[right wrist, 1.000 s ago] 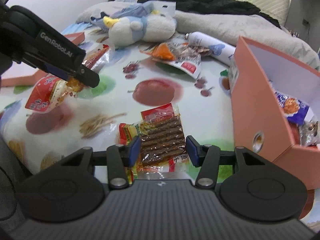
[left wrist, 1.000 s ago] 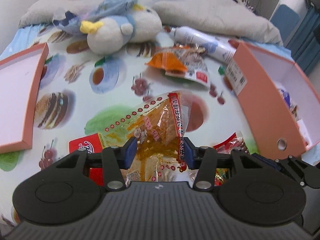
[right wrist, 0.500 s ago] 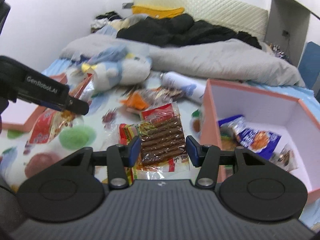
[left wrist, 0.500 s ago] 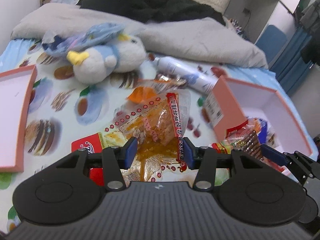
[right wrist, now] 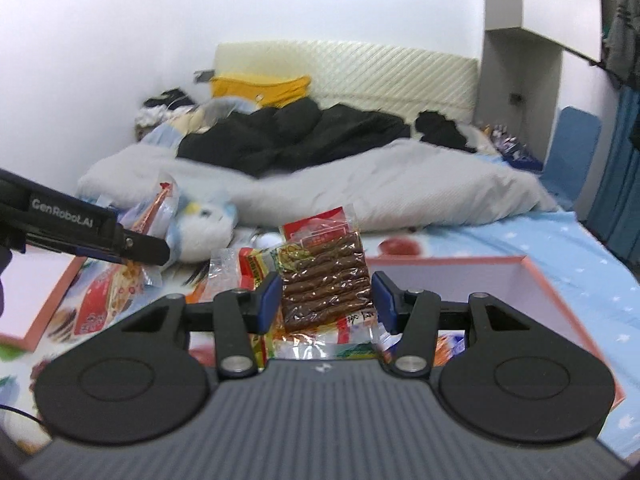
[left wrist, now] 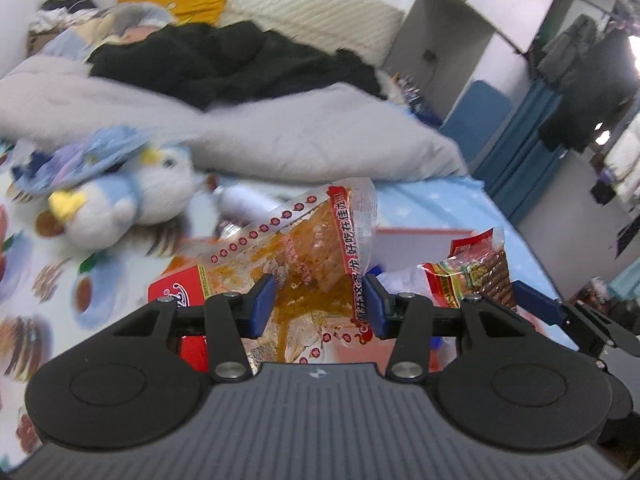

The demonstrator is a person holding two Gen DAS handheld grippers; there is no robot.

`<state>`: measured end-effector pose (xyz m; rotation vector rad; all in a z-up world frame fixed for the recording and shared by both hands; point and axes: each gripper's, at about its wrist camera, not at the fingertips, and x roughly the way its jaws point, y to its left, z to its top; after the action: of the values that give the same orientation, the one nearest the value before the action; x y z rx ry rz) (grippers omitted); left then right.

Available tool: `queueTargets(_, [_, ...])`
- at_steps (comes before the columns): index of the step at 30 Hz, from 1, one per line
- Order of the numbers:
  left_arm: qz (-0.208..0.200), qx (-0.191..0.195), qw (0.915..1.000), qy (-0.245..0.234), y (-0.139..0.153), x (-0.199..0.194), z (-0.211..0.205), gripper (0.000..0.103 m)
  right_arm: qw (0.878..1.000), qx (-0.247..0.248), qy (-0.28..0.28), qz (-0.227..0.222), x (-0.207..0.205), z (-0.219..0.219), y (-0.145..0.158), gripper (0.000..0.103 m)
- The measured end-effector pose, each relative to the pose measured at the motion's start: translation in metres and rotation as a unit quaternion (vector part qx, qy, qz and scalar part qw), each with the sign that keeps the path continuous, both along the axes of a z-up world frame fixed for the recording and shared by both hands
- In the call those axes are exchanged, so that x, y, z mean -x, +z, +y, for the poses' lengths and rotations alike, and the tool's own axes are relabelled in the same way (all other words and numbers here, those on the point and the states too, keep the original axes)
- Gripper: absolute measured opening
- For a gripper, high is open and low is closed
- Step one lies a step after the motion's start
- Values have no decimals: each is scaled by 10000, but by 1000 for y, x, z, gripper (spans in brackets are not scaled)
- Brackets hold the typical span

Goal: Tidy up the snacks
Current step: 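Lift both held snacks and carry them over the pink box, then open both grippers to drop the snacks into the pink box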

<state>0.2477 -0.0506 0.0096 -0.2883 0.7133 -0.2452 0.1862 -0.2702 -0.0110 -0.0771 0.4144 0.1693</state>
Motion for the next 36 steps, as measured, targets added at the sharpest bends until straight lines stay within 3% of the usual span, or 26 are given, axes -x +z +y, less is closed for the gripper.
queueTargets(8, [-438, 161, 9981, -402, 41, -31, -46, 53, 9979, -20, -576, -281, -13, -32, 34, 53])
queueTargets(12, [-508, 49, 9968, -607, 48, -51, -81, 53, 9961, -138, -869, -90, -27, -59, 35, 53])
queueTargets(15, [-410, -10, 9970, -655, 38, -72, -105, 53, 9938, -267, -1062, 211, -39, -81, 26, 53])
queueTargets(18, [-4, -9, 9960, -891, 19, -98, -130, 53, 9907, -301, -1213, 530, -50, -99, 10, 53])
queueTargets(22, [294, -551, 9914, -1150, -9, -122, -171, 53, 9854, -277, -1368, 977, -70, -120, -11, 53])
queueTargets(28, [922, -872, 9811, -1458, -44, -149, -207, 53, 9745, -180, -1538, 1622, -91, -141, -53, 53])
queueTargets(32, [1129, -1105, 9749, -1569, -62, -154, -215, 54, 9663, -206, -1518, 2070, -91, -142, -90, 54])
queueTargets(36, [1184, -1117, 9743, -1559, -68, -155, -213, 55, 9623, -380, -1543, 2208, -86, -145, -103, 53])
